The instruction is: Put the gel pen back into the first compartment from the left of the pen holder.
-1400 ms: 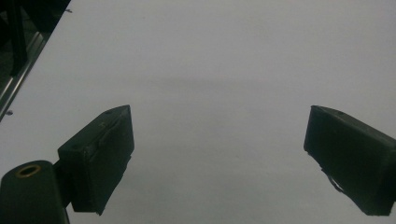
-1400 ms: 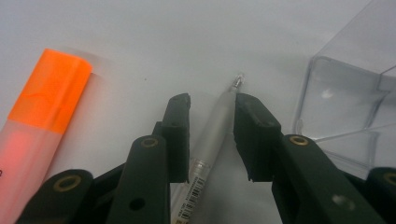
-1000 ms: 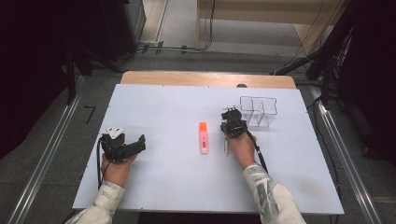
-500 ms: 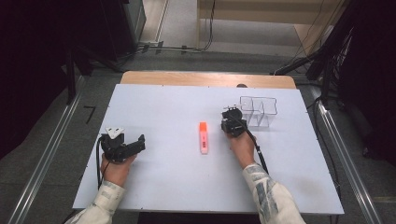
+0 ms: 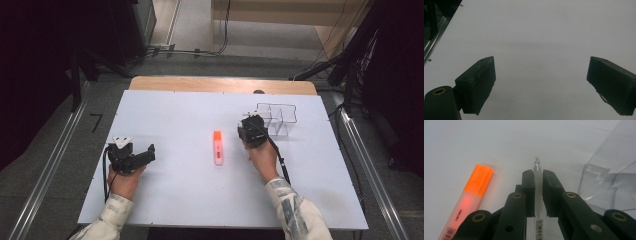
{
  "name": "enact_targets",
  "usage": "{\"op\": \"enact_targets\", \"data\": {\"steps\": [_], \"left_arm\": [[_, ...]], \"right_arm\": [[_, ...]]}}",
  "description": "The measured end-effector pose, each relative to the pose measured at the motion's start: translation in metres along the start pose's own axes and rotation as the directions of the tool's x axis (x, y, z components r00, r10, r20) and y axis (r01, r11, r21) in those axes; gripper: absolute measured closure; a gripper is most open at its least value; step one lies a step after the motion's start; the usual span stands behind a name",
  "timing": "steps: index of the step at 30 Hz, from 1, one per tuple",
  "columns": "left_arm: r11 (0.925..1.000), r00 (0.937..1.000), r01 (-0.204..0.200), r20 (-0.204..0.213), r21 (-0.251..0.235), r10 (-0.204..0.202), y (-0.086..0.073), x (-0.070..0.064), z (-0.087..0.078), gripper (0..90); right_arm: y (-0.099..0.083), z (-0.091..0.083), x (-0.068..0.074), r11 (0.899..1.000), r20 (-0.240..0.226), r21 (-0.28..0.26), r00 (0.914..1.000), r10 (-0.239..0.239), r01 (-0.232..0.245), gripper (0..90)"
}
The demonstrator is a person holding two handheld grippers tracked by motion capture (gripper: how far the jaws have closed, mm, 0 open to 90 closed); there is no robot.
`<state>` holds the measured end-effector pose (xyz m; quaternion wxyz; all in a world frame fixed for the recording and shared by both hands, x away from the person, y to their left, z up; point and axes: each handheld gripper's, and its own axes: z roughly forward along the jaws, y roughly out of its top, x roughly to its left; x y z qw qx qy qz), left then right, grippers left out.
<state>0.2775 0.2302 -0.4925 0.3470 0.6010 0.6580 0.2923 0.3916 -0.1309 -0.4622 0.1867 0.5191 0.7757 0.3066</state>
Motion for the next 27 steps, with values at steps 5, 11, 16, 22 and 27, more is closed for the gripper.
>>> {"op": "enact_targets", "data": {"steps": [5, 11, 16, 22, 27], "left_arm": [[1.0000, 1.0000, -0.001, -0.002, 0.002, 0.001, 0.000, 0.000, 0.000, 8.8], [1.0000, 1.0000, 0.002, -0.004, 0.004, -0.002, 0.000, 0.000, 0.000, 8.8], [1.0000, 1.0000, 0.000, -0.002, 0.006, 0.000, -0.001, 0.000, 0.000, 8.8], [1.0000, 1.0000, 0.000, -0.002, 0.007, 0.000, -0.001, 0.000, 0.000, 8.8], [1.0000, 1.0000, -0.001, -0.002, 0.007, 0.001, -0.001, -0.001, 0.001, 8.8]], "right_arm": [[-0.005, -0.007, -0.002, 1.000, -0.020, -0.020, 0.9998, -0.007, 0.007, 79.2], [-0.008, -0.013, -0.001, 0.999, -0.031, -0.035, 0.9989, -0.036, 0.035, 79.5], [-0.009, -0.018, -0.003, 0.998, -0.042, -0.057, 0.9987, -0.028, 0.026, 79.5], [-0.006, -0.029, -0.009, 0.996, -0.069, -0.085, 0.9976, -0.011, 0.005, 79.4], [-0.002, -0.035, -0.013, 0.995, -0.083, -0.103, 0.9966, 0.000, -0.008, 79.4]]}}
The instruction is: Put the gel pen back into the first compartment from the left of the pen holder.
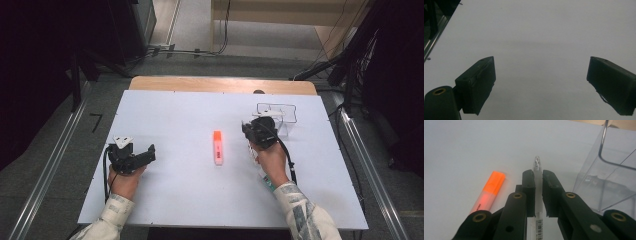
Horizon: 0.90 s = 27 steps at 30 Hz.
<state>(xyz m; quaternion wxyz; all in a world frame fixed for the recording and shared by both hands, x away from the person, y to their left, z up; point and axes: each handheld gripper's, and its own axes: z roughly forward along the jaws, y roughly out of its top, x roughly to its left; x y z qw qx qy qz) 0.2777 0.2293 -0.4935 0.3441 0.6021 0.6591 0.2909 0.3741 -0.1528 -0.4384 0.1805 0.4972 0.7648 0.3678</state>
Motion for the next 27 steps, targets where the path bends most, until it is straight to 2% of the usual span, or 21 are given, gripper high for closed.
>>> {"op": "enact_targets", "data": {"steps": [12, 27], "left_arm": [[1.0000, 1.0000, 0.001, 0.004, 0.001, -0.001, 0.000, 0.000, 0.001, 8.8], [1.0000, 1.0000, 0.001, 0.006, 0.002, -0.001, 0.001, 0.000, 0.001, 8.8]], "right_arm": [[0.020, -0.015, -0.009, 0.998, 0.003, -0.058, 1.0000, 0.008, -0.008, 79.4], [0.051, -0.020, -0.023, 0.997, 0.025, -0.075, 0.9995, 0.022, -0.020, 79.3]]}}
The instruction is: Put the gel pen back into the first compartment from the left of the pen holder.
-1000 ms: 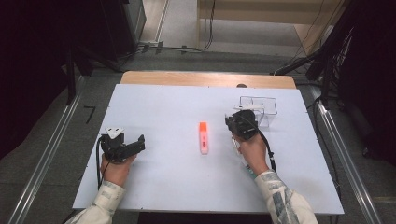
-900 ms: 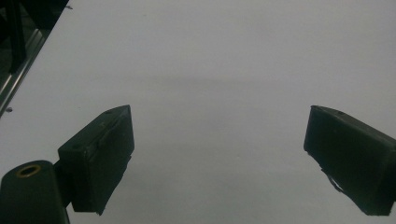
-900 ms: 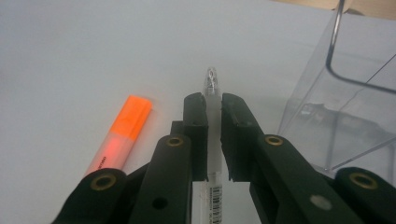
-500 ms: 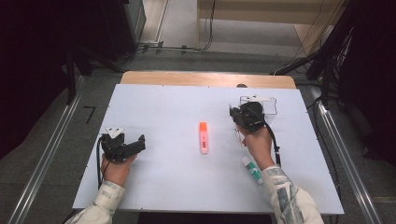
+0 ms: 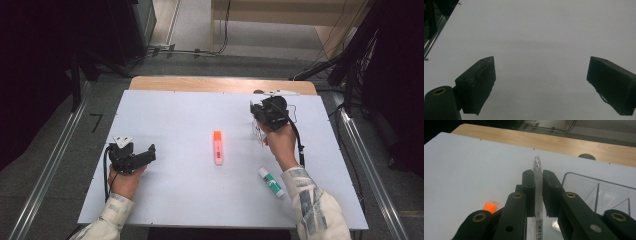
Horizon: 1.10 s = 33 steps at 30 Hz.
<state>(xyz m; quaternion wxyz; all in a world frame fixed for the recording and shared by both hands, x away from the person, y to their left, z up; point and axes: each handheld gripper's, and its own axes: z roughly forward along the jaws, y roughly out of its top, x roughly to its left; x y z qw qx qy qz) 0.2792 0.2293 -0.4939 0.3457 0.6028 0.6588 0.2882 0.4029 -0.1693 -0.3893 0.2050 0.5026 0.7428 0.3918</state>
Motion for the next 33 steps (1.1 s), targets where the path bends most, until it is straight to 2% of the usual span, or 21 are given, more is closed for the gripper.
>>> {"op": "enact_targets", "data": {"steps": [19, 33], "left_arm": [[1.0000, 1.0000, -0.001, 0.003, 0.002, 0.001, 0.000, 0.001, 0.001, 8.8], [1.0000, 1.0000, -0.003, 0.006, 0.008, 0.003, 0.000, 0.001, 0.001, 8.9]], "right_arm": [[0.028, 0.015, -0.021, 0.999, 0.044, 0.014, 0.9985, 0.033, -0.034, 79.4], [0.051, 0.019, -0.024, 0.999, 0.045, 0.018, 0.9985, 0.031, -0.032, 79.3]]}}
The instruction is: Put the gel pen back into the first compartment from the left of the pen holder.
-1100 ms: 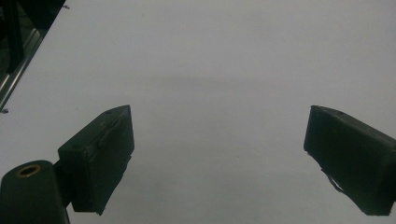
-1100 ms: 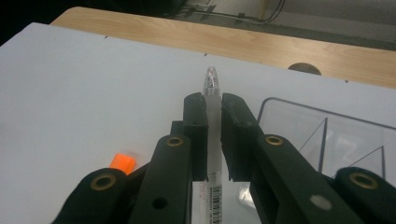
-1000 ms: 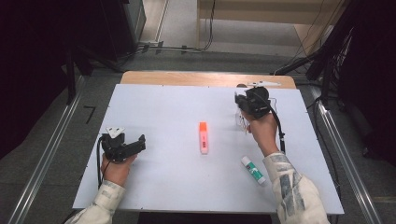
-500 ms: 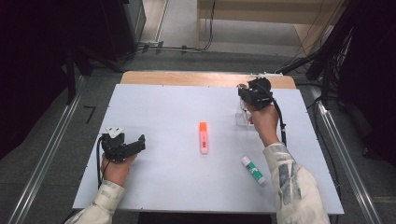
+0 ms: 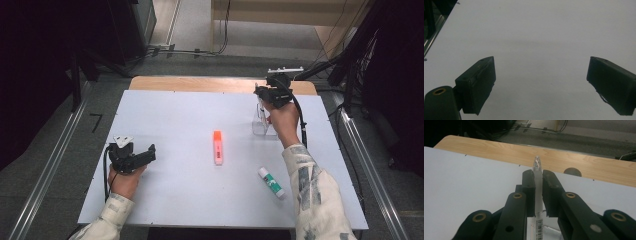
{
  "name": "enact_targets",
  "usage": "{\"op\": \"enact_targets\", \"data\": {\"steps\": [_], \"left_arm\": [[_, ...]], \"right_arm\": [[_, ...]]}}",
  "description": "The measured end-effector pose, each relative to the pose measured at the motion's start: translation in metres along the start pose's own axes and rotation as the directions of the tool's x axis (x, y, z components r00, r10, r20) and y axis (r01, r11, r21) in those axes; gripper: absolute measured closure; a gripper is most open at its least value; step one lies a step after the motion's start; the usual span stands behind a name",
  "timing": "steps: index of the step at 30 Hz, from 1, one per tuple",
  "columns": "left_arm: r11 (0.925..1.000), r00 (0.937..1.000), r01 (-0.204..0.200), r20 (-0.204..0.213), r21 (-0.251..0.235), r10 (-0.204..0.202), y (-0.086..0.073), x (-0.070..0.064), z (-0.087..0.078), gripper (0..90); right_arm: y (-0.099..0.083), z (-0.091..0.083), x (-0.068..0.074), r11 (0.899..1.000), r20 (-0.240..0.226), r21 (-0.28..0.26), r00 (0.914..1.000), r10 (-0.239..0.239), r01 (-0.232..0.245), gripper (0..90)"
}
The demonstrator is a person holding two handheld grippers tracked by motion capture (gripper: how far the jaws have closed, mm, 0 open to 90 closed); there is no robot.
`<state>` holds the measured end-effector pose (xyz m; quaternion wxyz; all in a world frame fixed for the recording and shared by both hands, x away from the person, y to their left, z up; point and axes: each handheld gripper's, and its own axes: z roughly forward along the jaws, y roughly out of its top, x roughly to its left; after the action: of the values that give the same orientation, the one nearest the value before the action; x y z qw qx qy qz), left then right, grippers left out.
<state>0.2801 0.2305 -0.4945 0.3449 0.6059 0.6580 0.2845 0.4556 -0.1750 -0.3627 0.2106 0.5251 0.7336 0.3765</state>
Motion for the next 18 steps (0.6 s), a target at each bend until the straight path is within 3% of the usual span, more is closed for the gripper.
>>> {"op": "enact_targets", "data": {"steps": [18], "left_arm": [[1.0000, 1.0000, 0.002, 0.004, 0.000, -0.002, 0.000, 0.000, 0.001, 8.9]], "right_arm": [[0.022, 0.010, -0.008, 0.999, 0.003, 0.030, 0.9995, 0.030, -0.030, 79.3]]}}
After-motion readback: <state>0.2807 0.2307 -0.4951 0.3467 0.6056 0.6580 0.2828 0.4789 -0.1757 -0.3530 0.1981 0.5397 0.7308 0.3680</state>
